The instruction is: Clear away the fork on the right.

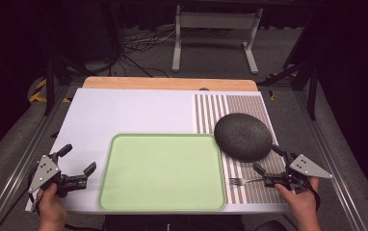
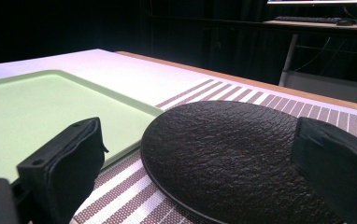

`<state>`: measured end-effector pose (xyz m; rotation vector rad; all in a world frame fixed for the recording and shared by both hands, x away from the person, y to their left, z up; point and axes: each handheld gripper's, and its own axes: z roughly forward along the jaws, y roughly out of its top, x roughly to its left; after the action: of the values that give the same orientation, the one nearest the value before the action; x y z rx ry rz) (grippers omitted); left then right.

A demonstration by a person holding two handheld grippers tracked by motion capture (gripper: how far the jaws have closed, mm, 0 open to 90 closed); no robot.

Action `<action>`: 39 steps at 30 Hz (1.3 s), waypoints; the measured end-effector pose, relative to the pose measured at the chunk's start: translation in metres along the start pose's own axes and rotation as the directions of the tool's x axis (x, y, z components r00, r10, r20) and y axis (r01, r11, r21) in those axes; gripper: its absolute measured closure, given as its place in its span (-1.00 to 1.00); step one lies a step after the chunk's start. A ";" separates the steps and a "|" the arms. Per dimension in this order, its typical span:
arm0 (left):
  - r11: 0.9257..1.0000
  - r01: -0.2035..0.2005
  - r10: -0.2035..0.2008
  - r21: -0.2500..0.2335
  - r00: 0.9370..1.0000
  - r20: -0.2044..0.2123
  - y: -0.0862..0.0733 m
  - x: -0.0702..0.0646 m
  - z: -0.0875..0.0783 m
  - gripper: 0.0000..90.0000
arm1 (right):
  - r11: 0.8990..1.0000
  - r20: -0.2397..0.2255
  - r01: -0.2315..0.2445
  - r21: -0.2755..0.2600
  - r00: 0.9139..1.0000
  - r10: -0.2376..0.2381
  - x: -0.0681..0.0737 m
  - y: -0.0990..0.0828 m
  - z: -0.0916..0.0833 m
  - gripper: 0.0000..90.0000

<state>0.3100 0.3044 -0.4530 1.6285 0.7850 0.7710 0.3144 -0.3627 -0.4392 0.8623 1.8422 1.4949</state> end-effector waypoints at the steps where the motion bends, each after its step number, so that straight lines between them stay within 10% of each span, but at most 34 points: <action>1: 1.000 0.001 -0.001 -0.002 1.000 -0.001 0.000 0.000 0.000 -1.00 | 1.000 -0.006 -0.003 0.001 1.000 0.003 0.000 0.000 0.000 -0.93; 39: 1.000 0.002 -0.002 0.004 1.000 -0.004 0.000 -0.001 0.000 -1.00 | 1.000 -0.059 0.012 0.012 0.998 -0.011 0.005 0.020 0.018 -0.93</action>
<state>0.3094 0.3041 -0.4529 1.6297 0.7911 0.7719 0.3279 -0.3452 -0.4229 0.8205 1.8977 1.5181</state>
